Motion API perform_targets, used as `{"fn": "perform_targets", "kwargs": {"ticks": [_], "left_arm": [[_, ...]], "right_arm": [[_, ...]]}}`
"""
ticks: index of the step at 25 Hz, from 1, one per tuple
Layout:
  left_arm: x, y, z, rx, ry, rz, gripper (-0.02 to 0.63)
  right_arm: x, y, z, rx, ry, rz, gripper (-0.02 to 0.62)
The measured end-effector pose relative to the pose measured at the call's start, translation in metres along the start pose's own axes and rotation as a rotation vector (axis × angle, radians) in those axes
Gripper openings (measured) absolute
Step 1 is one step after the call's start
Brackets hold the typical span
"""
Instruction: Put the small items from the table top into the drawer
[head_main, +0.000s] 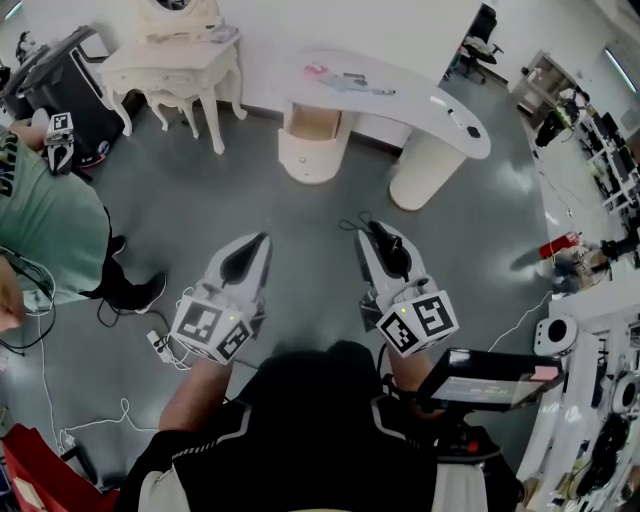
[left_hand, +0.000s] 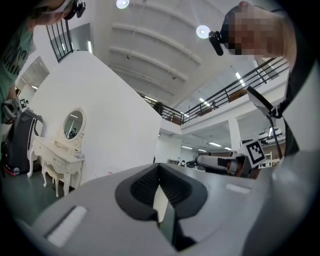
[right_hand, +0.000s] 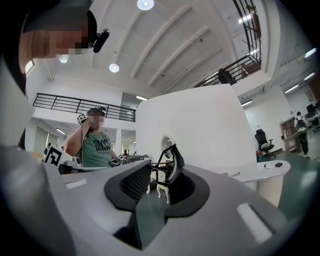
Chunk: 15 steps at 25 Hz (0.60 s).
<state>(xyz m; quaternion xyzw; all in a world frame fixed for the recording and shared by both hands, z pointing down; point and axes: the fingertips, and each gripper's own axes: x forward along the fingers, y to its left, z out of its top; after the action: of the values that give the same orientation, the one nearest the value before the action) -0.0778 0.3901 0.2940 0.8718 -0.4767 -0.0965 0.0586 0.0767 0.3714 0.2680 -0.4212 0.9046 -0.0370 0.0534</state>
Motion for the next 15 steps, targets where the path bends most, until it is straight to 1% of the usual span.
{"fn": "perform_targets", "kwargs": {"ticks": [4, 8, 12, 15], "left_arm": [[0.008, 0.01, 0.002, -0.013, 0.006, -0.023, 0.0], [0.022, 0.014, 0.0, 0.012, 0.026, -0.054, 0.0], [0.039, 0.02, -0.007, 0.024, 0.045, -0.062, 0.0], [0.056, 0.021, -0.01, 0.02, 0.058, -0.077, 0.0]], "right_arm": [[0.007, -0.004, 0.003, -0.006, -0.004, -0.035, 0.094], [0.014, -0.017, 0.002, -0.017, 0.004, -0.055, 0.094], [0.026, -0.029, -0.001, -0.009, -0.019, -0.033, 0.094], [0.037, -0.048, -0.006, 0.029, -0.02, -0.013, 0.094]]}}
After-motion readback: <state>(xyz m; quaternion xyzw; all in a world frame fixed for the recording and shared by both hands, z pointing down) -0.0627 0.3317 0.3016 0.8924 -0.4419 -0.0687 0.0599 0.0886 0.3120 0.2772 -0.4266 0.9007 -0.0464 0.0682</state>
